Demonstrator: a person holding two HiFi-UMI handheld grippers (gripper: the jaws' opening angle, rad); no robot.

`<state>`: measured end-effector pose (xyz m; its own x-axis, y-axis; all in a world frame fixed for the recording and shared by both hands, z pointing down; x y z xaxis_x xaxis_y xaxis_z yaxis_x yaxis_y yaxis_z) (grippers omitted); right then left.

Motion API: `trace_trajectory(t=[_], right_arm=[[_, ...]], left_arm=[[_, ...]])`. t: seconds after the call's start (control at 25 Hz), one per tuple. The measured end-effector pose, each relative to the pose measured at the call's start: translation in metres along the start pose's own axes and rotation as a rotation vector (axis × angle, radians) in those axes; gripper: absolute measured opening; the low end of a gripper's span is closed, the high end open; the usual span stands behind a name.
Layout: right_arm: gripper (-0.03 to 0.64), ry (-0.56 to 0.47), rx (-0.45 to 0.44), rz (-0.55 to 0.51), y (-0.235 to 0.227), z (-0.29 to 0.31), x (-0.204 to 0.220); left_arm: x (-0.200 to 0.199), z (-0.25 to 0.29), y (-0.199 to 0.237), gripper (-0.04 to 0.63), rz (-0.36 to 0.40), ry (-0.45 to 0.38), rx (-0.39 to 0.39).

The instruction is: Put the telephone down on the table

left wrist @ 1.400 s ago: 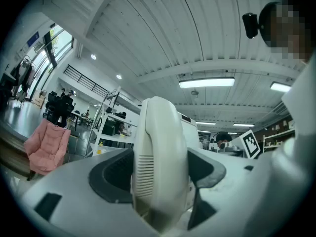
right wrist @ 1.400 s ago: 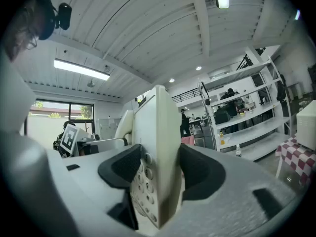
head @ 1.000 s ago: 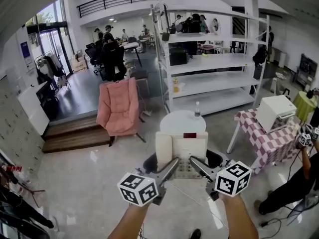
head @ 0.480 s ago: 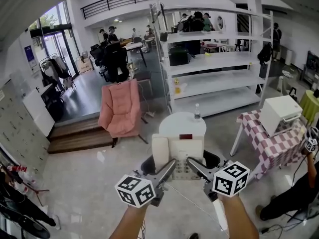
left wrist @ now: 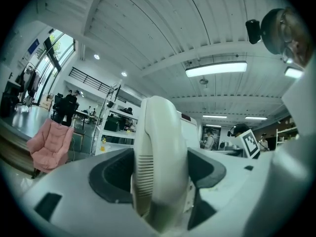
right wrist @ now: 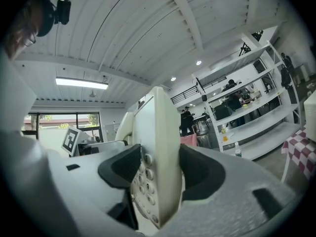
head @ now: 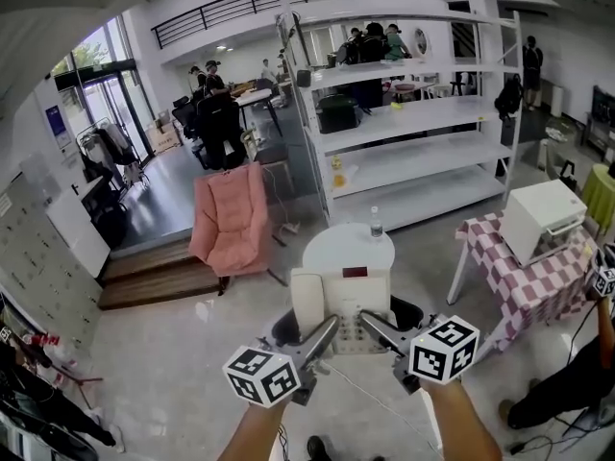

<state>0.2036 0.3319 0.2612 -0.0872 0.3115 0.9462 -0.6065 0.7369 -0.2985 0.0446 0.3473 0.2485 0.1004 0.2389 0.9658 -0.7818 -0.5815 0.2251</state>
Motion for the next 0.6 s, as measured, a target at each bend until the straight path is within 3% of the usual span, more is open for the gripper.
trace_trajectory(t=[0.6], right_arm=[[0.233,0.016,0.125,0.026,-0.078,0.021,-0.004]], left_arm=[[0.008,0.092,0.035,0.322,-0.035,0.049,0.119]])
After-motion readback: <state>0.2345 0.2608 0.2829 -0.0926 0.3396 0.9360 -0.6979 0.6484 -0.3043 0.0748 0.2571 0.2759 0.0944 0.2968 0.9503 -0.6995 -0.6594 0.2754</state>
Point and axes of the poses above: the fingertips, and each gripper's own axes: z forward along the fingers, y to its left, x out of its underside, the point moved 5 cm from there along -z, backward along the fingers, and after that the axes turned 6 degrees about y, right-handed, at the moved point
